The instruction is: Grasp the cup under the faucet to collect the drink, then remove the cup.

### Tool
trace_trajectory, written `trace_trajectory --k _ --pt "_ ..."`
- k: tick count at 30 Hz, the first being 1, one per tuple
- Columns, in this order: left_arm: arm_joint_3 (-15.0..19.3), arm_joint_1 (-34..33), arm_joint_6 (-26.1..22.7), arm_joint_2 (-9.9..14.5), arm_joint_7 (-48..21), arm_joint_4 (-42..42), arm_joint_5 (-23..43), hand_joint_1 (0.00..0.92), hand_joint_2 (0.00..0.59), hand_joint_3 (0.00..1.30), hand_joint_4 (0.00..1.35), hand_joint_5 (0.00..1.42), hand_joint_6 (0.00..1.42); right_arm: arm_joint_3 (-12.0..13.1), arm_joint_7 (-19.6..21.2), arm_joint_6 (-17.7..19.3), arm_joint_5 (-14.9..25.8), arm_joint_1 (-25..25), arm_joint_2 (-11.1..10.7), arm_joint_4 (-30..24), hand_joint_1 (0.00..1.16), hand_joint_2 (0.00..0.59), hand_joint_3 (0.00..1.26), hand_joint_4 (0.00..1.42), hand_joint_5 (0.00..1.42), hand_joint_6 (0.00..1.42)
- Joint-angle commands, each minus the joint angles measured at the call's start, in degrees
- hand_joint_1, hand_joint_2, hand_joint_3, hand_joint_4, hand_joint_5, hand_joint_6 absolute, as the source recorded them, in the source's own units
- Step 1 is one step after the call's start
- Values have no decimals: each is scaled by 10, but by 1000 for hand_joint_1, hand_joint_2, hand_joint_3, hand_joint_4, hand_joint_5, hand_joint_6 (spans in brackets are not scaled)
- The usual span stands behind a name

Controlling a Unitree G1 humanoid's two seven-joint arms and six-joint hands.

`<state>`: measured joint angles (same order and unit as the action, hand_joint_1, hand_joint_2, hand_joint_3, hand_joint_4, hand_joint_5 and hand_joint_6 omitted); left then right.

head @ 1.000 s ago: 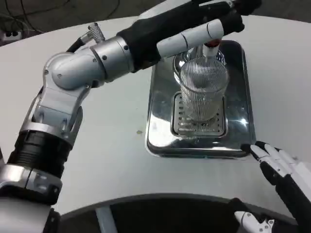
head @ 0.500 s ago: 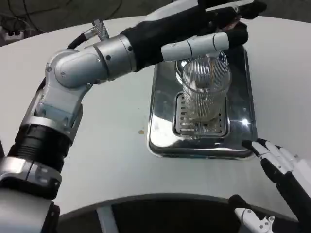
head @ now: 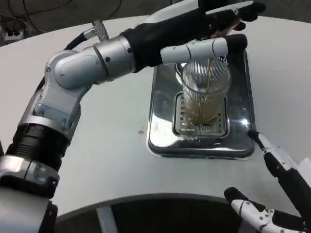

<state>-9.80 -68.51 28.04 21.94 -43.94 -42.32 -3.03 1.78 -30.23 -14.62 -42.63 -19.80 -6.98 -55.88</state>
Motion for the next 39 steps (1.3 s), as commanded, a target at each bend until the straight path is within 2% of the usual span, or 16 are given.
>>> trace_trajectory --k 1,3,8,13,18,39 --pt "-20 13 4 7 -18 -9 -24 0 101 59 0 70 42 9 33 -1 62 13 8 19 490 307 0 0 0 0" --pt "-20 14 5 8 -18 -9 -23 0 101 59 0 67 42 11 46 0 84 18 7 27 526 280 0 0 0 0" --pt "-20 16 6 10 -17 -9 -23 0 101 59 0 63 42 9 86 7 128 42 9 60 600 252 0 0 0 0" --pt "-20 17 7 10 -15 -8 -23 0 101 59 0 61 42 -16 131 5 120 75 6 92 638 239 0 0 0 0" --pt "-21 18 6 10 -14 -8 -23 0 101 59 0 61 42 -45 183 -4 96 129 15 144 644 239 0 0 0 0" --pt "-24 11 17 13 -16 -22 -24 0 101 59 0 61 42 -76 267 5 111 291 7 315 651 240 0 0 0 0"
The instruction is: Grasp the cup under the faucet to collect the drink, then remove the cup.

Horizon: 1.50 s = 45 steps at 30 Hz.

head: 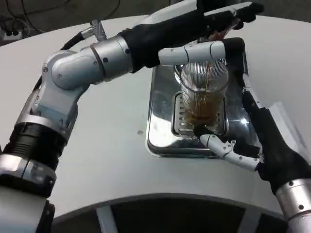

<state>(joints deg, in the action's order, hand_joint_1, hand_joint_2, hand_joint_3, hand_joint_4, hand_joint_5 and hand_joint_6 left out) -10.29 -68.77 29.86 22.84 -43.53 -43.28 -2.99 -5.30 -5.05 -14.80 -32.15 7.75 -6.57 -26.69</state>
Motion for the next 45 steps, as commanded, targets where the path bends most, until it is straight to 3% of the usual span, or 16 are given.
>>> trace_trajectory --k 1,20,45 --pt "-19 14 -1 4 -21 -13 -25 0 100 59 0 61 42 -5 18 7 7 19 3 29 651 240 0 0 0 0" --pt "-21 -2 15 5 -24 -39 -26 0 99 68 0 60 42 -6 85 20 43 76 11 137 652 240 0 0 0 0" --pt "-32 -17 23 6 -31 -45 -25 0 98 68 0 60 42 1 116 34 90 136 26 227 652 240 0 0 0 0"
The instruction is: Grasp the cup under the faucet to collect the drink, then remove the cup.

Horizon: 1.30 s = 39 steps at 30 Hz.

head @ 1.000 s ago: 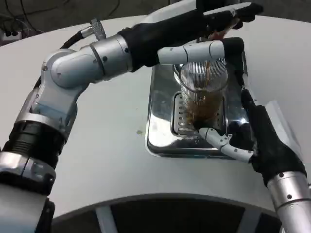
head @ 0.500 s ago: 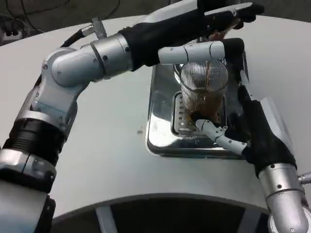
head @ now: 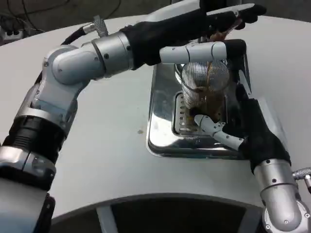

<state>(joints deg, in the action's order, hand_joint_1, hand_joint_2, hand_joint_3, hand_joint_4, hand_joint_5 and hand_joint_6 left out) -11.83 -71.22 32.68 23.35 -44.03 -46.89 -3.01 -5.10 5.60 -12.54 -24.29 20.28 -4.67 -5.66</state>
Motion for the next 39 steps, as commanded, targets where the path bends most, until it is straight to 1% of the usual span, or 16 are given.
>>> trace_trajectory --k 1,8,16,25,30,33,39 --pt "-17 8 -5 2 -26 -9 -24 0 98 68 0 60 42 0 10 12 13 13 8 21 652 240 0 0 0 0" --pt "-16 5 -3 3 -27 -12 -24 0 104 73 0 60 42 -1 20 23 28 32 13 58 656 235 0 0 0 0" --pt "-15 2 0 5 -28 -18 -24 0 101 78 0 60 42 0 31 36 33 51 16 93 662 231 0 0 0 0" --pt "-17 -4 5 4 -29 -29 -26 0 97 79 0 60 42 5 34 48 46 79 15 125 665 226 0 0 0 0" --pt "-19 -9 9 1 -28 -40 -28 0 97 79 0 60 42 8 36 73 58 91 13 148 670 219 0 0 0 0" --pt "-20 -13 11 0 -27 -45 -28 0 97 79 0 60 42 10 36 92 65 97 11 165 694 209 0 0 0 0" --pt "-23 -18 14 -1 -25 -56 -31 0 97 79 0 60 42 12 42 110 70 103 11 187 707 202 0 0 2 9"
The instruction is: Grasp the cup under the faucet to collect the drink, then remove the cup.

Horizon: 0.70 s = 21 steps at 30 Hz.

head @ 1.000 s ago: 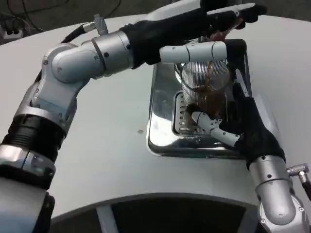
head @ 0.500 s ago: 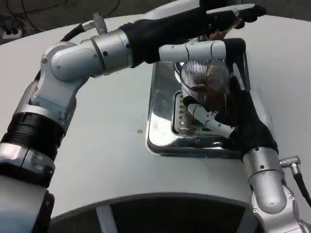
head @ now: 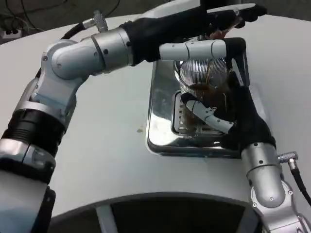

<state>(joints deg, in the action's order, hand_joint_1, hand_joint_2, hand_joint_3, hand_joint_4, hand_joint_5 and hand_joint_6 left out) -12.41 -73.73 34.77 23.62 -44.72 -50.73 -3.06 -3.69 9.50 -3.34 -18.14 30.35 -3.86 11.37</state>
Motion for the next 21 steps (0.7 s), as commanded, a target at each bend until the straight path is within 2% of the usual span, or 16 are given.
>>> trace_trajectory --k 1,12,21 --pt "-17 6 -6 -4 -18 -20 -31 0 98 79 0 60 42 -2 3 20 9 4 3 21 716 203 0 0 11 22" --pt "-20 3 -1 -6 -17 -32 -34 0 106 83 0 60 42 -4 27 29 8 16 10 51 762 194 0 0 62 99" --pt "-22 3 0 -4 -18 -33 -36 0 107 88 0 60 42 -12 48 30 4 28 25 79 801 197 0 30 135 169"
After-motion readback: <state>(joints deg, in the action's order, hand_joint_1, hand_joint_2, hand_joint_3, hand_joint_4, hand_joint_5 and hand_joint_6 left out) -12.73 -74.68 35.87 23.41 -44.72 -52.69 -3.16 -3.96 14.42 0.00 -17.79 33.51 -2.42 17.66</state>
